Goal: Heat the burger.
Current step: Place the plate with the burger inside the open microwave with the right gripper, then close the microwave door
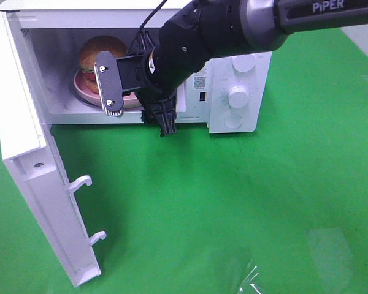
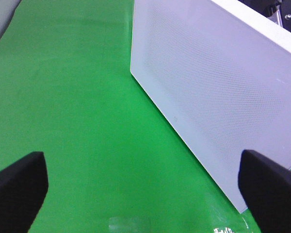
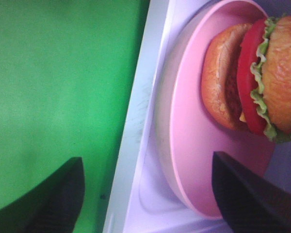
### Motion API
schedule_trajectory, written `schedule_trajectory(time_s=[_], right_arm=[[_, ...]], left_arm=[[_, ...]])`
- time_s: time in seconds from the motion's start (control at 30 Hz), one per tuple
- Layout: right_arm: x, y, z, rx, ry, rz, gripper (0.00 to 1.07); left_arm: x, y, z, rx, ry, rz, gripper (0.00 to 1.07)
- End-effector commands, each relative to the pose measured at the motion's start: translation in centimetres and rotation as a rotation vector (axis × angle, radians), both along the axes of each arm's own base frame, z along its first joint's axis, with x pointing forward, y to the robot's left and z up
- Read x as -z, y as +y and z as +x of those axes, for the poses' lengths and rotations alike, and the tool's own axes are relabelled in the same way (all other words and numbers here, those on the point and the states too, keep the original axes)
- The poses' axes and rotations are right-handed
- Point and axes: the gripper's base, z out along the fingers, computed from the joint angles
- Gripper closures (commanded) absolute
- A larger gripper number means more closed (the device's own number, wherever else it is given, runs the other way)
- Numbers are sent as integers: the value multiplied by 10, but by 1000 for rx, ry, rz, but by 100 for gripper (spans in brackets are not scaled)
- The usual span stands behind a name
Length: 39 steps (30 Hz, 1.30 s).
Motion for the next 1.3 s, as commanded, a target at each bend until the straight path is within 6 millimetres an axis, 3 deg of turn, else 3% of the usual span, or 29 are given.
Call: schedule_trajectory(time_s=[0.03,0.87,1.3], right_arm=[[-6,-7,-10,-11,-5,-3,36],[-32,-54,-65,13,9,74,36],[-46,-84,-101,136,82,197,36]], left_arm=[[0,-1,-1,-2,-22,-5,7],[0,-1,-1,-2,-22,-5,7],[0,-1,-1,-2,-22,-5,7]])
